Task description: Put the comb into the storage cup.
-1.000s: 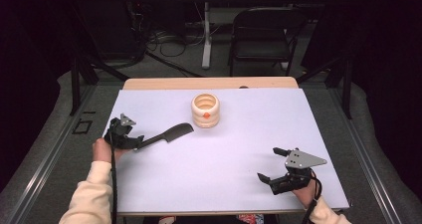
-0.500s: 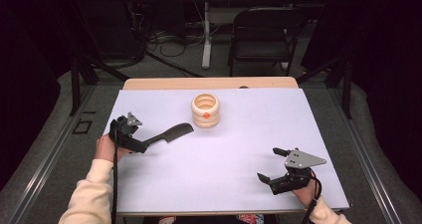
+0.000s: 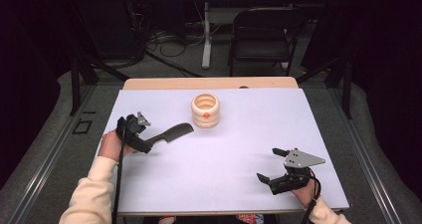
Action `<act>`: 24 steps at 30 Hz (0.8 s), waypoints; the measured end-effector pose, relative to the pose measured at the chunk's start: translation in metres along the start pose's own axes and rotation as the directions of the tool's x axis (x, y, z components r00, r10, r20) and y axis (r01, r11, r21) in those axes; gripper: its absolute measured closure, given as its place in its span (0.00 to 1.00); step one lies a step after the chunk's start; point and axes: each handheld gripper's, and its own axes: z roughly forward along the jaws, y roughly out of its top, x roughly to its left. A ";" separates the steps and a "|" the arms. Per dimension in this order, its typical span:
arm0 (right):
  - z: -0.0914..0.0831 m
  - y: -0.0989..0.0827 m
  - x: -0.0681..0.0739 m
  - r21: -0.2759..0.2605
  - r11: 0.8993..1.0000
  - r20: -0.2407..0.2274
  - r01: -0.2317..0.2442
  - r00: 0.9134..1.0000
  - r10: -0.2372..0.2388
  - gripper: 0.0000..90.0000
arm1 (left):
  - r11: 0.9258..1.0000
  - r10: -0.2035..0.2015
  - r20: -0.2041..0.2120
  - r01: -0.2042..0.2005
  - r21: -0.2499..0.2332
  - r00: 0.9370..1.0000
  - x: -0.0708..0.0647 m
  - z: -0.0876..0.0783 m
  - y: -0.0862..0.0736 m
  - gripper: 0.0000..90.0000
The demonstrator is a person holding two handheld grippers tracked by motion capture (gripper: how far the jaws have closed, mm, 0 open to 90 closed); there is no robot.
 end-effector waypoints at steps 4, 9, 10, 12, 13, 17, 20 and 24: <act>0.001 0.000 0.000 0.002 1.000 -0.002 0.001 1.000 -0.001 0.00 | 0.999 0.033 0.026 -0.034 0.035 0.999 -0.003 0.006 0.005 0.14; 0.001 0.000 0.000 0.005 1.000 -0.005 0.000 1.000 0.000 0.00 | 0.997 0.072 0.038 -0.073 0.034 0.997 -0.005 0.005 0.014 0.33; 0.001 0.000 0.000 0.005 1.000 -0.005 -0.001 1.000 0.001 0.00 | 0.996 0.082 0.054 -0.084 0.039 0.995 -0.005 0.005 0.016 0.36; 0.001 0.000 0.000 0.006 1.000 -0.006 -0.001 1.000 0.001 0.00 | 0.994 0.099 0.053 -0.102 0.042 0.994 -0.005 0.006 0.019 0.42; 0.001 0.000 0.000 0.006 1.000 -0.006 -0.002 1.000 0.002 0.00 | 0.992 0.112 0.065 -0.115 0.047 0.992 -0.006 0.007 0.021 0.44; 0.001 0.000 0.000 0.006 1.000 -0.008 -0.003 1.000 0.003 0.00 | 0.984 0.147 0.096 -0.155 0.086 0.985 -0.007 0.013 0.024 0.52; 0.001 0.000 0.000 0.008 1.000 -0.008 -0.002 1.000 0.002 0.00 | 0.982 0.147 0.139 -0.161 0.095 0.979 -0.005 0.016 0.027 0.60; 0.001 0.000 0.000 0.008 1.000 -0.008 -0.001 1.000 0.001 0.00 | 0.980 0.150 0.164 -0.169 0.107 0.975 0.000 0.018 0.031 0.66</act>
